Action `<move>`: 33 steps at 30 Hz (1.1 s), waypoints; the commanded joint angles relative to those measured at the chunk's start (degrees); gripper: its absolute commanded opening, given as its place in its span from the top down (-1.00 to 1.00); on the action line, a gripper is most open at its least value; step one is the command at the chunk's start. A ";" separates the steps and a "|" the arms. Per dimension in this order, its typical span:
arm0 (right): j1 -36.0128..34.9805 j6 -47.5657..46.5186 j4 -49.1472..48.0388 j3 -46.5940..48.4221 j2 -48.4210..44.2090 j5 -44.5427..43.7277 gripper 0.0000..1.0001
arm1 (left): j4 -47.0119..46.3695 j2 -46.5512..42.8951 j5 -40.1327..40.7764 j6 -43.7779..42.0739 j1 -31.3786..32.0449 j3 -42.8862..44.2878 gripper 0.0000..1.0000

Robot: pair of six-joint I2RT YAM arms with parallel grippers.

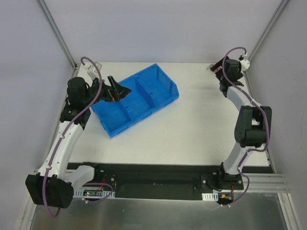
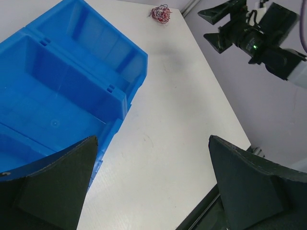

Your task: Untangle the cables

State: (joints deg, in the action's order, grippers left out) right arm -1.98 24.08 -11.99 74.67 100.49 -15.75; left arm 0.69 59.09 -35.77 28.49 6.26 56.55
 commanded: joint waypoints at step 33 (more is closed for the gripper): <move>7.43 8.10 15.69 42.27 37.71 19.97 0.98 | -3.06 12.36 -11.95 8.68 0.50 1.01 -0.78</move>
State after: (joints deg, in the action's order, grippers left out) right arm 5.89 35.22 3.36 127.33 149.99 1.80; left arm -0.21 71.16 -43.64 34.83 6.39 56.58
